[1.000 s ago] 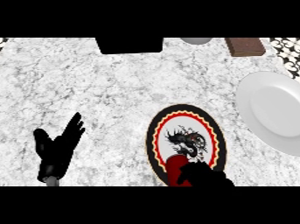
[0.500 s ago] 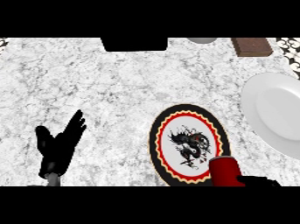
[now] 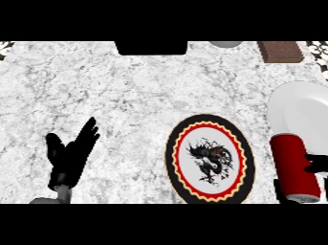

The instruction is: Pick the can from the plate and place it in the plate

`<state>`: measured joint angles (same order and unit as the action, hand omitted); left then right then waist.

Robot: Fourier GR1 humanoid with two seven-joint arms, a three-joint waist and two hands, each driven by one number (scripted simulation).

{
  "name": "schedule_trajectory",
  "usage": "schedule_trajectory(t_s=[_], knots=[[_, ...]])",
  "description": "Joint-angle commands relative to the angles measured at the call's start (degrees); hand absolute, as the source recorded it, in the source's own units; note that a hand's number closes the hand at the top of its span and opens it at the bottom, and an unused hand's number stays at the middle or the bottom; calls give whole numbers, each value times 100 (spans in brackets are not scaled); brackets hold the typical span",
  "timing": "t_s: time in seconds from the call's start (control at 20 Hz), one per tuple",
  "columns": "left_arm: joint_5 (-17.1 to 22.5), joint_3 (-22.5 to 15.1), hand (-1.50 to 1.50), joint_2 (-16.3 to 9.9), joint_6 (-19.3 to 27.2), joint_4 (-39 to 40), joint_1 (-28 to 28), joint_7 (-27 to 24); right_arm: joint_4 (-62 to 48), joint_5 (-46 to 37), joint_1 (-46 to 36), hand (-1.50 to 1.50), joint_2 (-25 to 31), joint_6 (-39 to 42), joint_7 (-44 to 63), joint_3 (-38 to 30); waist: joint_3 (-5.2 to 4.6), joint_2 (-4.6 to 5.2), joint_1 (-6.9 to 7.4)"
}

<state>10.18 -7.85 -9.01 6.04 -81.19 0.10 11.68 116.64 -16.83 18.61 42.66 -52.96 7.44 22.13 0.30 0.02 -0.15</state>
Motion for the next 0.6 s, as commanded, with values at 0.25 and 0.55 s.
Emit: schedule_trajectory(t_s=[0.25, 0.55], knots=[[49, 121, 0, 11, -144, 253, -50, -197, -2734, 2324, -1524, 150, -261, 1050, -1920, -1895, -4, 30, 117], [47, 182, 0, -57, -188, 210, -323, 82, -5168, 2878, -2549, 150, -437, 2326, -3607, -2665, -10, 35, 122]])
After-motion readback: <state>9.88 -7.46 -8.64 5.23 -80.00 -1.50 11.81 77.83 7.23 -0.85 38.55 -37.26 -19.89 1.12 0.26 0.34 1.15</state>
